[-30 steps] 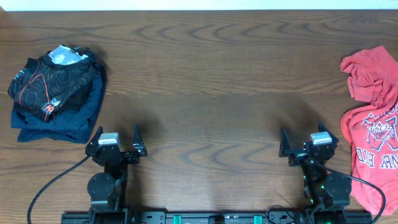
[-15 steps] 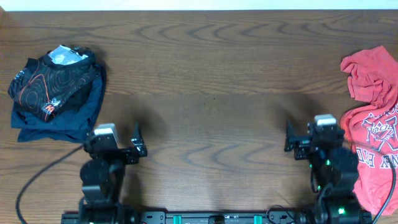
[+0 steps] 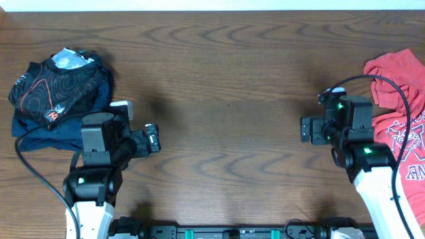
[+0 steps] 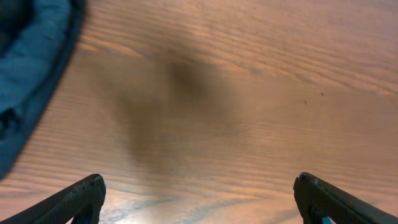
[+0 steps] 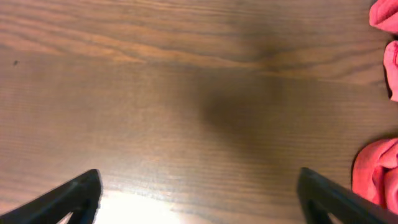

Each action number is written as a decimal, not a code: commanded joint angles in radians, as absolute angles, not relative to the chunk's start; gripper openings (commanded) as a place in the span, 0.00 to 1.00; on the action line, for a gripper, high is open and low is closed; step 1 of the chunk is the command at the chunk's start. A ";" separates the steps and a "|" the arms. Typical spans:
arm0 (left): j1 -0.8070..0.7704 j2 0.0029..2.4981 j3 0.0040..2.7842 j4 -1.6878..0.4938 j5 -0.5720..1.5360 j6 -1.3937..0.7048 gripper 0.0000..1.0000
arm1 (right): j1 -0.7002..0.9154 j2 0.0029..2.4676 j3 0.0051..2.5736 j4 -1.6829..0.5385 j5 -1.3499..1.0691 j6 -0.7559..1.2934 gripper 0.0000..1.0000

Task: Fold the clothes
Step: 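Move the right gripper to the red T-shirt and grasp it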

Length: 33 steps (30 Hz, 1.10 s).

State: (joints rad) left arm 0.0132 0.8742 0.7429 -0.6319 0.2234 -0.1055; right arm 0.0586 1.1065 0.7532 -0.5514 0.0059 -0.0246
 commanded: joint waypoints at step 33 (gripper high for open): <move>0.019 0.908 0.767 -0.644 0.277 -0.111 0.98 | -0.379 1.692 0.771 -0.276 0.353 0.134 0.53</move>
